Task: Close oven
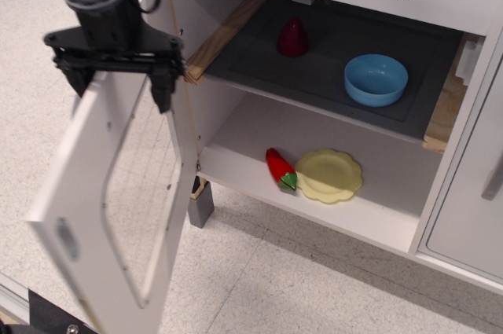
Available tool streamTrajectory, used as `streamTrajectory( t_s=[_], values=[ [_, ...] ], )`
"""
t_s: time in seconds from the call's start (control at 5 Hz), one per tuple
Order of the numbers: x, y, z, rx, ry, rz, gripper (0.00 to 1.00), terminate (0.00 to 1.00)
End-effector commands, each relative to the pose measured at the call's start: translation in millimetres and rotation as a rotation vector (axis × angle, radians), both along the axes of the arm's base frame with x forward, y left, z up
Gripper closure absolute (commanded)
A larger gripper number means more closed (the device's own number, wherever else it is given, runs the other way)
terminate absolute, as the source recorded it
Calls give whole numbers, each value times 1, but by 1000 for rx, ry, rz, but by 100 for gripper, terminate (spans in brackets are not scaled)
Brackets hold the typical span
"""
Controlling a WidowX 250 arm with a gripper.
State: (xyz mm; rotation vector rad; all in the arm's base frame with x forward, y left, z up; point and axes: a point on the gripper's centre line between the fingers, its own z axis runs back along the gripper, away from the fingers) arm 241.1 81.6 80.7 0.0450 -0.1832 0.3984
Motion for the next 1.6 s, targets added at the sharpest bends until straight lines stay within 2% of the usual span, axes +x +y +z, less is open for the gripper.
streamTrajectory(
  t_s=[0.0,0.4,0.6,0.8,1.0,1.2,1.4],
  values=[
    [22,-43,21,-59,-71,-10,0,0],
    [67,-82,23,-88,-93,30,0,0],
    [88,-92,27,-94,-135,56,0,0],
    [97,-96,37,-113,-165,52,0,0],
    [85,-88,56,-151,-216,30,0,0],
    [58,-78,75,-173,-237,-16,0,0],
    [34,-80,70,-143,-168,-107,0,0]
  ],
)
